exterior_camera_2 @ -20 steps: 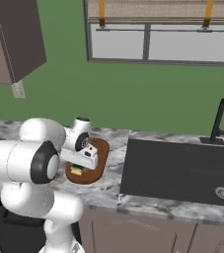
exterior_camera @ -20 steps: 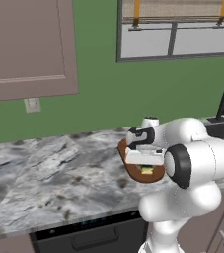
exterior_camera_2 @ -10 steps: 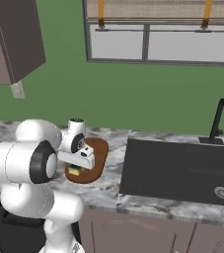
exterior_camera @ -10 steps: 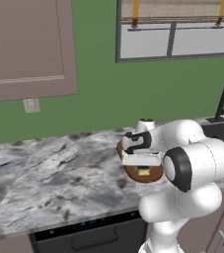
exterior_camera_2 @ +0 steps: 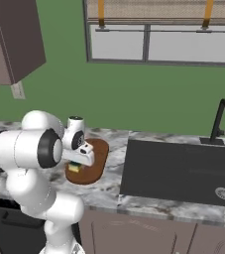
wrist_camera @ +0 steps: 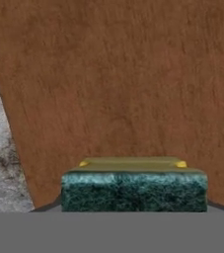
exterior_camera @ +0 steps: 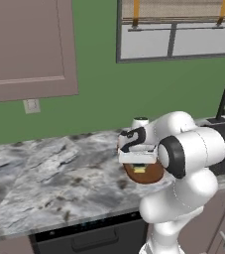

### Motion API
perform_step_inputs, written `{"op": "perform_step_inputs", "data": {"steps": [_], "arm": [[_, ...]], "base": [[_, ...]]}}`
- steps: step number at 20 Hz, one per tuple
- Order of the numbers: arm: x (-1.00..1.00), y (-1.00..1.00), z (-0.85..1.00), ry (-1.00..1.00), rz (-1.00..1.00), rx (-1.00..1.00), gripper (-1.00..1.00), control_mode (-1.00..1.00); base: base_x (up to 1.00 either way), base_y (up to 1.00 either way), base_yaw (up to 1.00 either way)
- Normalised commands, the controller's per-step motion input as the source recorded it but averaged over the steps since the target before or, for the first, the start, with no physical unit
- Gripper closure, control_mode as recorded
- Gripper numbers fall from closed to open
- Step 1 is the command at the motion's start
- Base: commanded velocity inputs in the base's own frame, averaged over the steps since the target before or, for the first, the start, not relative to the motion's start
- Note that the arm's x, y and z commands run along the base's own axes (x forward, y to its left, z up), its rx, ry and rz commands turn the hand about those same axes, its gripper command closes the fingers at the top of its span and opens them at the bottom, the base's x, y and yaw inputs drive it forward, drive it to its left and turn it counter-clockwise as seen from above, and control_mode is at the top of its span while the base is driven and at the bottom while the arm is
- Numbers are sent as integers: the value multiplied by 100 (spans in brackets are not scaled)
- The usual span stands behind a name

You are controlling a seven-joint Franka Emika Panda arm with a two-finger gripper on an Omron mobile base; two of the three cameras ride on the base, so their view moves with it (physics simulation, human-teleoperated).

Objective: Pick up the sponge from the counter and clean the cutting board by briefly scrubbing or pressing down on the cutting board. Once finished, release the sponge.

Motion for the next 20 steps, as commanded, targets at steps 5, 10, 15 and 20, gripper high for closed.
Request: {"op": "perform_step_inputs", "data": {"steps": [5, 10, 15, 20], "arm": [[-32, 50, -35, -5, 3, -2, 100, -100], [-50, 78, 0, 0, 3, 0, 100, -100], [-19, 75, -3, 0, 0, 0, 100, -100], [0, 46, -26, -3, 0, 0, 100, -100]], "base": [[0, 0, 0], [0, 0, 0], [0, 0, 0], [0, 0, 0]]}}
